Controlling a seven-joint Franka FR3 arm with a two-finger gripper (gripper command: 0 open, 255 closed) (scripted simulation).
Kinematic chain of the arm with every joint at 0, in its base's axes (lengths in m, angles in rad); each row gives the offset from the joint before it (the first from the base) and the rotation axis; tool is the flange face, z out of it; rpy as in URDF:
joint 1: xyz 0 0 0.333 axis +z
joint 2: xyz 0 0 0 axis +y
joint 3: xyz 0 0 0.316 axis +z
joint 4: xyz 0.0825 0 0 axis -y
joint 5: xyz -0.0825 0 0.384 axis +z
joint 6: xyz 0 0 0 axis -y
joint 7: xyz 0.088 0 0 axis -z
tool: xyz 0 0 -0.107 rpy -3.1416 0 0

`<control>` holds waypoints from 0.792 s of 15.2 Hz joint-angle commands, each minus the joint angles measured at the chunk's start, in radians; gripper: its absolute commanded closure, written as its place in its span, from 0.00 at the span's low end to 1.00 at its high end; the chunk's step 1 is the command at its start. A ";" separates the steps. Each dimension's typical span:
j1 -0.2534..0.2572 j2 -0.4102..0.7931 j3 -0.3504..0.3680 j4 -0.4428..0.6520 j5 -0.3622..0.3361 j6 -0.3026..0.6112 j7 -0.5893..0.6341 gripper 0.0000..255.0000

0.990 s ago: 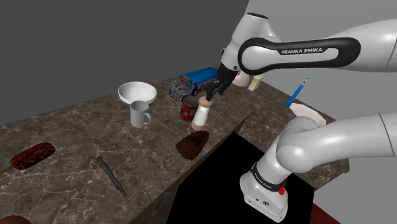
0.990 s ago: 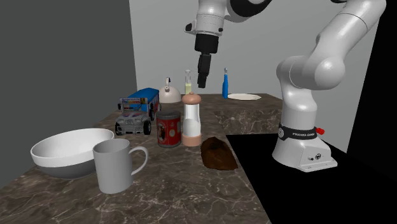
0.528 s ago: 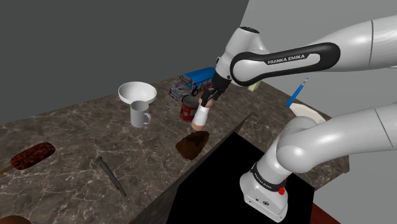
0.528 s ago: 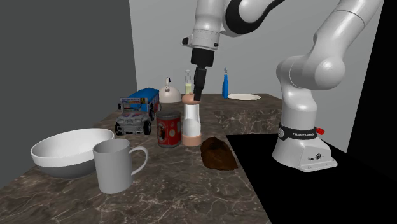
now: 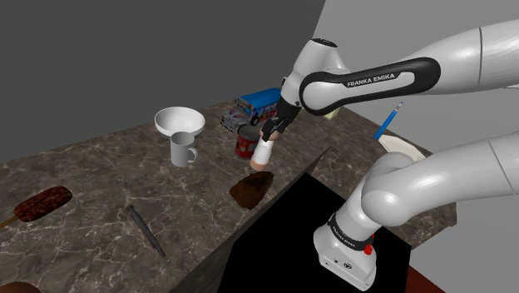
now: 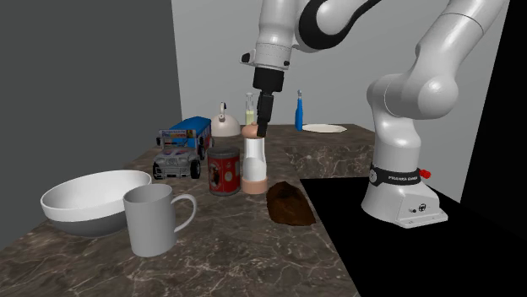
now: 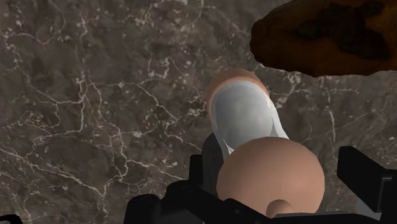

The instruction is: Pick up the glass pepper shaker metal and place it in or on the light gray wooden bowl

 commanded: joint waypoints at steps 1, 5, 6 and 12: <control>0.000 0.000 0.000 0.000 0.000 0.000 0.000 0.00; 0.000 0.000 0.000 0.000 0.000 0.000 0.000 1.00; 0.000 0.000 0.000 0.000 0.000 0.000 0.000 1.00; 0.000 -0.009 0.001 0.009 0.001 -0.017 0.000 1.00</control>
